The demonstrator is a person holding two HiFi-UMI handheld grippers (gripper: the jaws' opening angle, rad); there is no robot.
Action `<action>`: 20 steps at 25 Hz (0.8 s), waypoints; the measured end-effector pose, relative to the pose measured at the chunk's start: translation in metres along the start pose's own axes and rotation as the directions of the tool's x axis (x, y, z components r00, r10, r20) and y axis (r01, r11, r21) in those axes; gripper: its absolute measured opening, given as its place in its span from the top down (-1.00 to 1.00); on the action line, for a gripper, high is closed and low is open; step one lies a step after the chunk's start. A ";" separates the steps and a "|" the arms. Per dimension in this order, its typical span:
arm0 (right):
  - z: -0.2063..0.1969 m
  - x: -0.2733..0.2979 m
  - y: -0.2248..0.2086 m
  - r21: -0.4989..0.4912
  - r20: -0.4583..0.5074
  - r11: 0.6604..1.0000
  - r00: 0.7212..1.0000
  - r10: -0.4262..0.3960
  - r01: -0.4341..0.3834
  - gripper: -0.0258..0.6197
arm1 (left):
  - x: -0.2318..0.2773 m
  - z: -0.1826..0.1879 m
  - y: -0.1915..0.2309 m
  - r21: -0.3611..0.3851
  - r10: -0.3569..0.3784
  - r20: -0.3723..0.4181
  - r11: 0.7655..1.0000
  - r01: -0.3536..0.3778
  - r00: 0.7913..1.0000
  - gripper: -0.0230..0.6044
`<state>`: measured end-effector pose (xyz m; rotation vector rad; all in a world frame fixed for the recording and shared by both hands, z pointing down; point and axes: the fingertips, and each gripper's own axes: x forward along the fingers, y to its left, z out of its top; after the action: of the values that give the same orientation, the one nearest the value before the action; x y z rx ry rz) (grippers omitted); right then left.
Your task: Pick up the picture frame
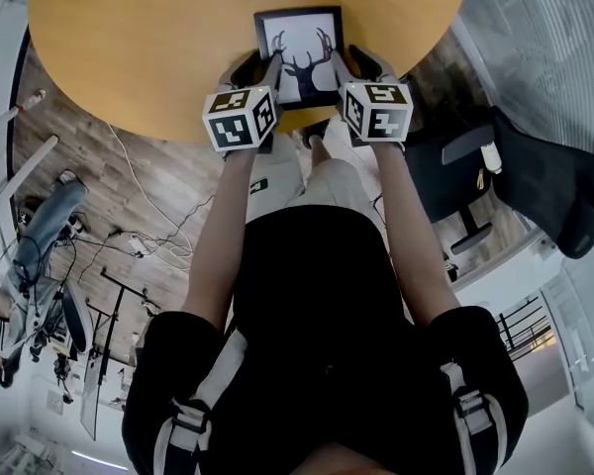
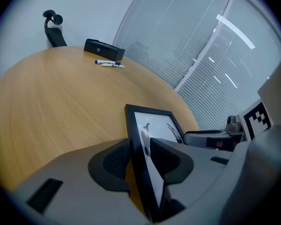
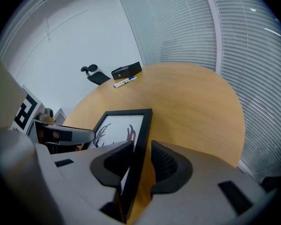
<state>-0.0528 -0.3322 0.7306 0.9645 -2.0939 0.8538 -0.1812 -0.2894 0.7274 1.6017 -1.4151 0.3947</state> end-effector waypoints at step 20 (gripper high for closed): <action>-0.003 0.000 0.007 0.036 -0.005 0.999 1.000 0.005 -0.005 0.63 | -0.004 0.002 0.004 0.030 0.025 -0.018 0.999 -0.024 1.000 0.64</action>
<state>-0.0576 -0.3264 0.7298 0.9752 -2.0835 0.8981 -0.1869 -0.2879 0.7247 1.6017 -1.4219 0.4457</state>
